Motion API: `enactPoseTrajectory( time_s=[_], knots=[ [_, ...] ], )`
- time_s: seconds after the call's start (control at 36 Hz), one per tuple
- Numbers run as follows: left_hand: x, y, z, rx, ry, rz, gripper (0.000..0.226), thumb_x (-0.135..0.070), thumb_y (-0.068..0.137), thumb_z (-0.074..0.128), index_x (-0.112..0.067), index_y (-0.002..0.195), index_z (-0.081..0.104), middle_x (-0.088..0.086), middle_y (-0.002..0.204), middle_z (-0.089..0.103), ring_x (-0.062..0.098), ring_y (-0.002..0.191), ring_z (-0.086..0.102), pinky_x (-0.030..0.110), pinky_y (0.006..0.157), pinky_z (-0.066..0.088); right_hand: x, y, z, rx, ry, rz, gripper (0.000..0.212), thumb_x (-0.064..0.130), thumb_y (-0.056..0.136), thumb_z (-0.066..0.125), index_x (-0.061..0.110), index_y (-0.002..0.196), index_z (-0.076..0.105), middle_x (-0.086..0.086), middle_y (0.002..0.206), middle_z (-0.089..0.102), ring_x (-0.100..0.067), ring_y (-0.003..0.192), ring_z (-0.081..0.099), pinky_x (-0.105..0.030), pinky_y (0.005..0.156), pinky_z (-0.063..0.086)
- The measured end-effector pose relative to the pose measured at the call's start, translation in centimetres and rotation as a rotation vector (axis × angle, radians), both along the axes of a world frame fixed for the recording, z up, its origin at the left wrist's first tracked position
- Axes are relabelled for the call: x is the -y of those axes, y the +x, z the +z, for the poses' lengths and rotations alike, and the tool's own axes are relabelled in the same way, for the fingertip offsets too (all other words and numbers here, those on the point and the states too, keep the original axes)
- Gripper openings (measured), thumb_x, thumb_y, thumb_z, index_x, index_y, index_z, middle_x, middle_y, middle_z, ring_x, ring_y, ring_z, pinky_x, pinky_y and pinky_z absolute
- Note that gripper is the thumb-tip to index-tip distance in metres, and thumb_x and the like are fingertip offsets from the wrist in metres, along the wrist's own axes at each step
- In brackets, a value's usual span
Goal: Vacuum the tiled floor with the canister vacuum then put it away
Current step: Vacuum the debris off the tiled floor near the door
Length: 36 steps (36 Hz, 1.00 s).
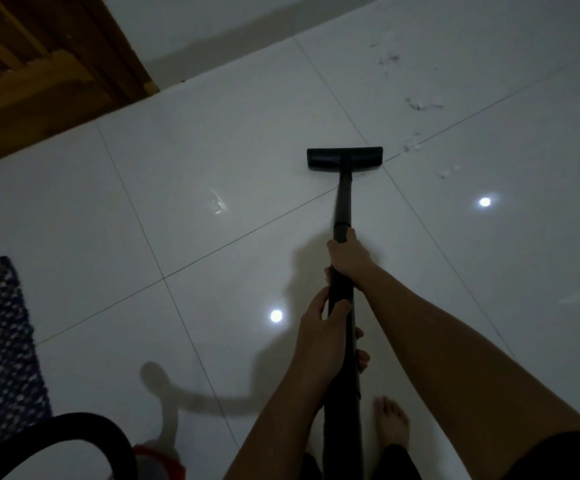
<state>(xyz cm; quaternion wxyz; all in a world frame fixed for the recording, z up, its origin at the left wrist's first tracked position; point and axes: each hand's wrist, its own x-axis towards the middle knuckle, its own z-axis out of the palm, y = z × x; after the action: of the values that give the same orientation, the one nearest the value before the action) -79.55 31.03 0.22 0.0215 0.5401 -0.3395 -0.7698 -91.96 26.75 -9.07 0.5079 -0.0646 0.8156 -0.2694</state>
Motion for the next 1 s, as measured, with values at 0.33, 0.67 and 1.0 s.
enactPoseTrajectory(
  time_s=[0.33, 0.67, 1.0],
  knots=[
    [-3.6, -1.2, 0.4, 0.011, 0.026, -0.139, 0.037, -0.022, 0.098, 0.042, -0.028, 0.134, 0.045, 0.014, 0.074, 0.057, 0.017, 0.038, 0.051, 0.022, 0.040, 0.043, -5.3, -1.5, -0.2, 0.019, 0.037, -0.113, 0.060, 0.019, 0.099, 0.041, 0.019, 0.152, 0.012, -0.010, 0.092, 0.051, -0.017, 0.058, 0.053, -0.029, 0.051, 0.047],
    [-5.8, -5.3, 0.6, 0.019, 0.146, -0.250, 0.037, -0.027, 0.097, 0.043, -0.028, 0.135, 0.041, 0.014, 0.076, 0.056, 0.020, 0.048, 0.051, 0.024, 0.042, 0.043, -9.7, -5.5, 0.7, 0.065, -0.012, -0.293, 0.059, 0.013, 0.098, 0.041, 0.018, 0.151, 0.017, -0.007, 0.103, 0.044, -0.012, 0.063, 0.045, -0.025, 0.051, 0.042],
    [-8.3, -12.5, -0.2, -0.033, 0.231, -0.359, 0.044, -0.027, 0.099, 0.041, -0.023, 0.142, 0.032, 0.015, 0.076, 0.054, 0.015, 0.037, 0.050, 0.020, 0.037, 0.042, -13.8, -13.2, -0.5, -0.018, 0.180, -0.339, 0.065, 0.015, 0.098, 0.043, 0.021, 0.154, 0.009, -0.025, 0.131, 0.048, -0.026, 0.074, 0.061, -0.040, 0.069, 0.058]
  ],
)
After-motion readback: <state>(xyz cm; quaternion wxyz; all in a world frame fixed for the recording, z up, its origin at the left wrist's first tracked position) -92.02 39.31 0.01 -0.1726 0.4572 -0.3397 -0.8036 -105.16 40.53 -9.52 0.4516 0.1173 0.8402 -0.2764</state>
